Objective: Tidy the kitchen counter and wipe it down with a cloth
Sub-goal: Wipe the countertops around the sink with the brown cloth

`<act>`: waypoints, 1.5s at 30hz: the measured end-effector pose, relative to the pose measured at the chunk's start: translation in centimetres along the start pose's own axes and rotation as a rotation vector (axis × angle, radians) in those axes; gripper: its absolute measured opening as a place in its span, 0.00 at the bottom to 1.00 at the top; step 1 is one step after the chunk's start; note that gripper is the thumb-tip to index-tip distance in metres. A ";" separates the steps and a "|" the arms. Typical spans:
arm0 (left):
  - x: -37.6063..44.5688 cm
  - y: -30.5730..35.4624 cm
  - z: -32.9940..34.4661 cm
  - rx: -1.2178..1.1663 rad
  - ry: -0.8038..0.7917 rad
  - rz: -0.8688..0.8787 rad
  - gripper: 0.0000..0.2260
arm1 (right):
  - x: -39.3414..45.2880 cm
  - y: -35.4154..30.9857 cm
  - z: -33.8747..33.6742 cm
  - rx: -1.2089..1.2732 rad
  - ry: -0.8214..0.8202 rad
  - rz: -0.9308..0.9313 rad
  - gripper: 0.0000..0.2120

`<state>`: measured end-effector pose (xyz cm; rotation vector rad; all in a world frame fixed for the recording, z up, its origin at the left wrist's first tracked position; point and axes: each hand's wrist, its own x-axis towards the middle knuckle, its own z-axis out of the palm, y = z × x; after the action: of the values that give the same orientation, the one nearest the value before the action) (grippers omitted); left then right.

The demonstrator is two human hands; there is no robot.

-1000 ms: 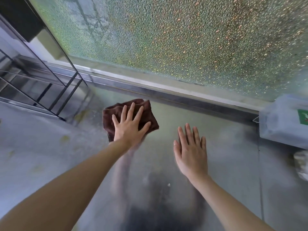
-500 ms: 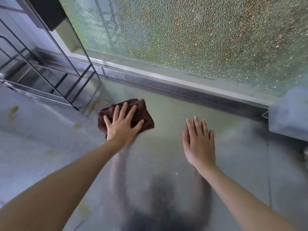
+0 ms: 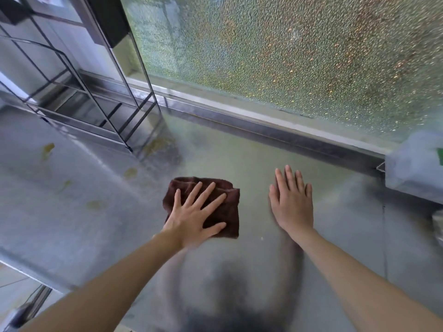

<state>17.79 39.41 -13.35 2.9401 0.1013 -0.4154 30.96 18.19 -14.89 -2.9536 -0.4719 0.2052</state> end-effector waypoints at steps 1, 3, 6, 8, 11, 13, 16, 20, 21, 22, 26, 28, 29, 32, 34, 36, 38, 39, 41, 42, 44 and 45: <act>0.6 -0.9 -0.3 0.015 0.000 0.002 0.34 | 0.0 0.0 0.0 0.003 -0.002 0.005 0.31; 2.2 -2.7 -0.8 0.000 0.023 -0.100 0.34 | 0.0 0.0 0.0 0.012 0.011 0.009 0.33; 4.5 -4.8 -1.6 -0.101 0.103 -0.352 0.30 | 0.0 0.1 0.2 0.018 0.020 0.004 0.35; 5.2 -5.1 -1.9 -0.168 0.155 -0.475 0.29 | 0.0 0.0 0.2 0.006 0.012 0.000 0.31; 4.3 -3.9 -2.1 -0.216 0.124 -0.514 0.30 | 0.1 0.0 -0.1 -0.007 0.003 0.011 0.24; 2.5 -3.0 -1.6 -0.194 0.092 -0.466 0.30 | 0.0 -0.9 -0.5 0.020 0.053 0.008 0.22; -0.6 -2.7 -0.7 -0.161 0.058 -0.415 0.31 | -0.8 -4.9 -0.5 0.114 0.165 -0.082 0.19; -1.0 -4.0 -0.8 -0.149 0.031 -0.404 0.31 | -1.3 -11.5 0.9 0.147 0.063 -0.191 0.21; -0.4 -4.8 -1.1 -0.141 0.036 -0.407 0.30 | -1.2 -12.3 1.4 0.127 0.038 -0.205 0.22; 0.4 -5.9 -1.4 -0.145 0.046 -0.426 0.30 | -1.1 -12.7 1.7 0.099 0.012 -0.211 0.23; 4.3 -10.2 -2.7 -0.242 0.118 -0.590 0.29 | -0.9 -12.6 2.9 0.039 0.036 -0.210 0.22; 6.7 -10.5 -3.4 -0.300 0.172 -0.695 0.29 | -0.9 -12.7 2.9 0.012 0.054 -0.209 0.22; 7.5 -10.1 -3.6 -0.319 0.186 -0.727 0.29 | -0.9 -12.8 2.9 0.003 0.054 -0.211 0.22; 6.8 -9.2 -3.2 -0.234 0.156 -0.530 0.28 | -0.9 -12.8 2.9 -0.014 0.052 -0.215 0.22; 4.6 -9.4 -2.7 -0.126 0.089 -0.257 0.30 | -0.9 -12.7 2.8 -0.017 0.049 -0.211 0.23; 3.0 -10.1 -2.8 -0.040 -0.007 -0.066 0.34 | -1.0 -12.8 2.8 -0.018 0.047 -0.212 0.22; 3.0 -10.9 -3.1 0.002 -0.064 0.033 0.37 | -1.0 -12.7 2.9 -0.006 0.058 -0.209 0.22; 3.6 -11.3 -3.3 0.013 -0.068 0.060 0.37 | -0.9 -12.7 3.0 0.002 0.066 -0.207 0.22; 5.3 -11.9 -3.6 0.026 -0.042 0.076 0.35 | -1.0 -12.8 3.1 0.015 0.083 -0.202 0.22; 6.5 -12.2 -3.8 0.019 -0.021 0.060 0.33 | -1.0 -12.8 3.1 0.016 0.087 -0.202 0.22; 9.2 -12.7 -4.4 -0.041 0.024 -0.036 0.30 | -1.0 -12.8 3.1 0.014 0.090 -0.205 0.22; 10.7 -12.7 -4.7 -0.079 0.057 -0.106 0.28 | -1.0 -12.7 3.2 0.014 0.092 -0.206 0.22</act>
<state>28.15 53.19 -13.94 2.8779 0.2754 -0.3346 25.72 30.24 -15.82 -2.8588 -0.7515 0.0482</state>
